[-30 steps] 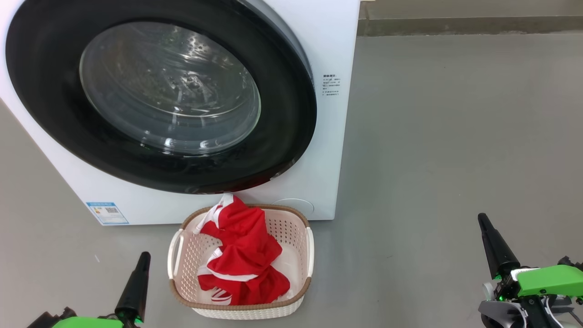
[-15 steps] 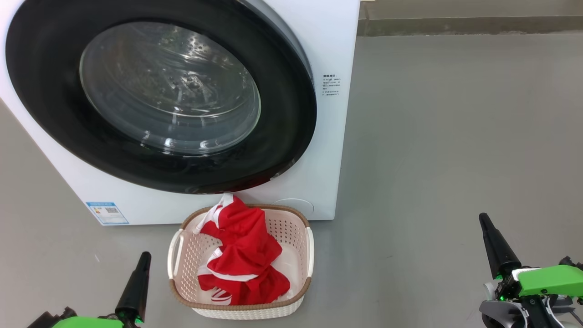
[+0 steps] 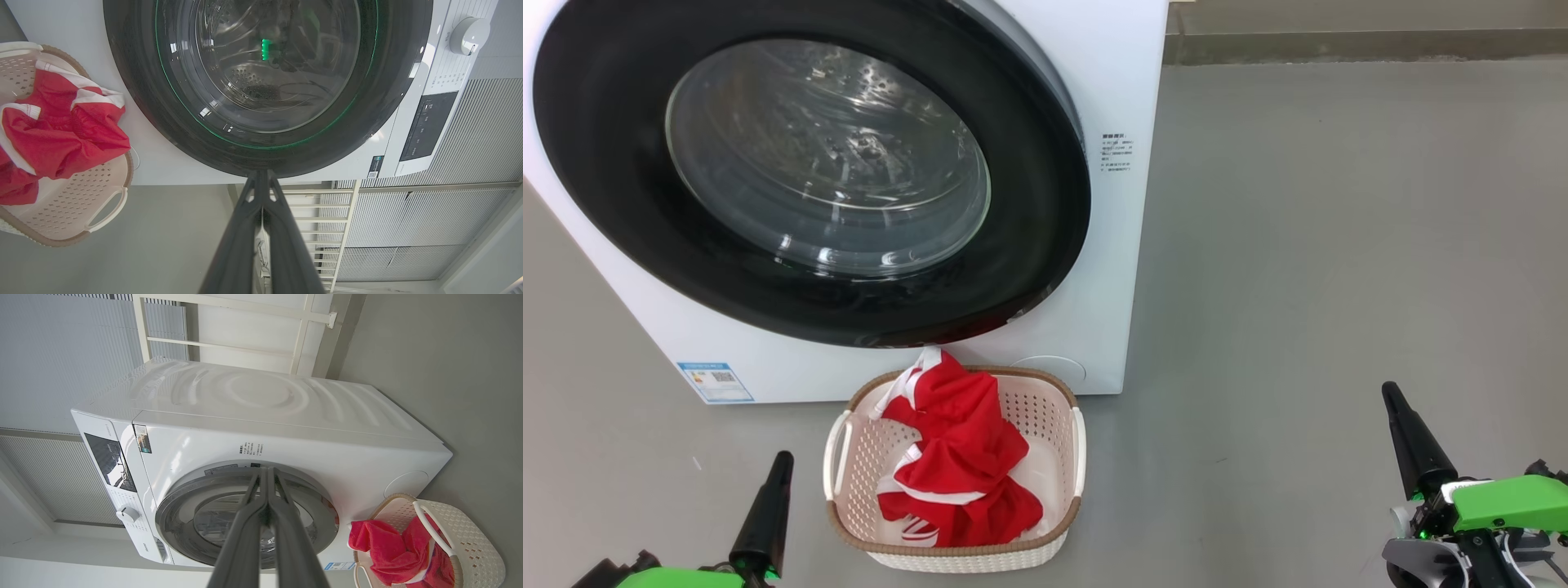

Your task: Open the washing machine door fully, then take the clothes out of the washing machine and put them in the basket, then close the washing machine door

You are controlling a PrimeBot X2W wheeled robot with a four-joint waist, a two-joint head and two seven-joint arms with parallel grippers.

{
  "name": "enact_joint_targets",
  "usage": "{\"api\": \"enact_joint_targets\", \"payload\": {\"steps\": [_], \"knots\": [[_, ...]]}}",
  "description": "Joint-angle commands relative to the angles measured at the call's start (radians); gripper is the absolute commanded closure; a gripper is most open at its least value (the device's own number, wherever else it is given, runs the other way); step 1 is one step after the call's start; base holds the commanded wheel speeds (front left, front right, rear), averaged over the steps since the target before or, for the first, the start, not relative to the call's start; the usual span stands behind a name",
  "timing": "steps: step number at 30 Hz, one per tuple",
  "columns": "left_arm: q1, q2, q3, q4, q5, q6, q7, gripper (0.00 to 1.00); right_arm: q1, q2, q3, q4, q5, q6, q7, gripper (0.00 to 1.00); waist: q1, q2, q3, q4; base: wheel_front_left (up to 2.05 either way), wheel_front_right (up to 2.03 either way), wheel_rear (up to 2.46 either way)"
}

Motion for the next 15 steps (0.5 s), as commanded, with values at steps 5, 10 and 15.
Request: {"api": "enact_joint_targets", "payload": {"steps": [5, 10, 15], "knots": [[-0.041, 0.009, 0.036, -0.027, -0.007, -0.007, 0.005, 1.0, -0.045, -0.009, 0.016, -0.029, -0.001, 0.001, 0.007, 1.0, 0.0, 0.0, 0.0, 0.0, 0.0, 0.0, 0.0], [-0.041, 0.009, 0.036, -0.027, -0.007, -0.007, 0.005, 1.0, -0.045, -0.008, 0.014, -0.028, -0.002, 0.001, 0.008, 1.0, 0.0, 0.0, 0.0, 0.0, 0.0, 0.0, 0.0], [-0.041, 0.008, 0.037, -0.027, -0.007, -0.007, 0.005, 1.0, -0.045, -0.007, 0.013, -0.028, -0.003, 0.001, 0.009, 1.0, 0.0, 0.0, 0.0, 0.0, 0.0, 0.0, 0.0]]}}
